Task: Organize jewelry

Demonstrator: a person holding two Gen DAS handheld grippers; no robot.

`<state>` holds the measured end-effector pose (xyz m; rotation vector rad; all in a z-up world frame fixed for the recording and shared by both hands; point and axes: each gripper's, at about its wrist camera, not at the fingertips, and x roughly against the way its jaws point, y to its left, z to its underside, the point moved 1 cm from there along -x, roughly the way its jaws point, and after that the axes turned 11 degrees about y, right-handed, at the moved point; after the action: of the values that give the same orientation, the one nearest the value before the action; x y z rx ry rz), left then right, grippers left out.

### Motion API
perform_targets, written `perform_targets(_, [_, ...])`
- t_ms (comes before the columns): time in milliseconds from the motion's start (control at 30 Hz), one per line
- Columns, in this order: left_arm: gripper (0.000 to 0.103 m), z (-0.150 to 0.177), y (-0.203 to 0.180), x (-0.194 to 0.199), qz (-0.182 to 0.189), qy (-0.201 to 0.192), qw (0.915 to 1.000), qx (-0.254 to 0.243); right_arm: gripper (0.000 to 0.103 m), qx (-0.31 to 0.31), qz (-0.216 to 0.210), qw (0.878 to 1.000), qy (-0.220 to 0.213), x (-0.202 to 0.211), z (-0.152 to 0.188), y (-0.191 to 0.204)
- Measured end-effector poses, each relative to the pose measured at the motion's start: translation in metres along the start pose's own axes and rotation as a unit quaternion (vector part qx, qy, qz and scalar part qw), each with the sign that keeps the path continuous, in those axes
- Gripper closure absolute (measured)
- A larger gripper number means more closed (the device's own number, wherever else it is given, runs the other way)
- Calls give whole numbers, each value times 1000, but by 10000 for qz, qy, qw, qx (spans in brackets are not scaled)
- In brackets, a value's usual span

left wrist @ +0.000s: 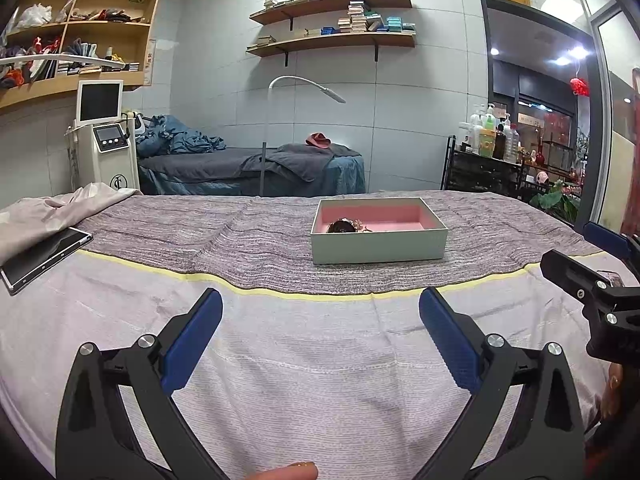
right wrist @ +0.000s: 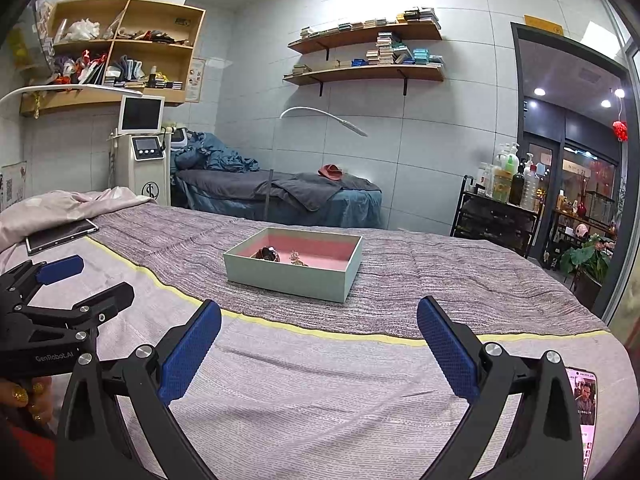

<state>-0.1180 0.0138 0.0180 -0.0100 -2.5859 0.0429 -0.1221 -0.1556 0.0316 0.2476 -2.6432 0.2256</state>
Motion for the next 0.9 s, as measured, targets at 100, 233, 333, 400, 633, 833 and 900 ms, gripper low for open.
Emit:
perform_targets(100, [6, 0, -1, 0, -7, -10, 10000, -16, 7, 3, 3, 10000, 5, 0, 0, 0])
perform_targets(233, [6, 0, -1, -1, -1, 7, 10000, -11, 7, -7, -4, 10000, -3, 0, 0, 0])
perform_targets(333, [6, -1, -1, -1, 8, 6, 10000, -4, 7, -3, -6, 10000, 2, 0, 0, 0])
perform_targets(400, [6, -1, -1, -1, 5, 10, 10000, -11, 7, -1, -6, 10000, 5, 0, 0, 0])
perform_targets(633, [6, -1, -3, -2, 29, 24, 10000, -29, 7, -6, -9, 10000, 5, 0, 0, 0])
perform_targets(833, [6, 0, -3, -1, 43, 14, 10000, -11, 7, -6, -8, 10000, 16, -1, 0, 0])
perform_targets(900, [6, 0, -3, -1, 44, 11, 10000, 3, 7, -1, -4, 10000, 12, -1, 0, 0])
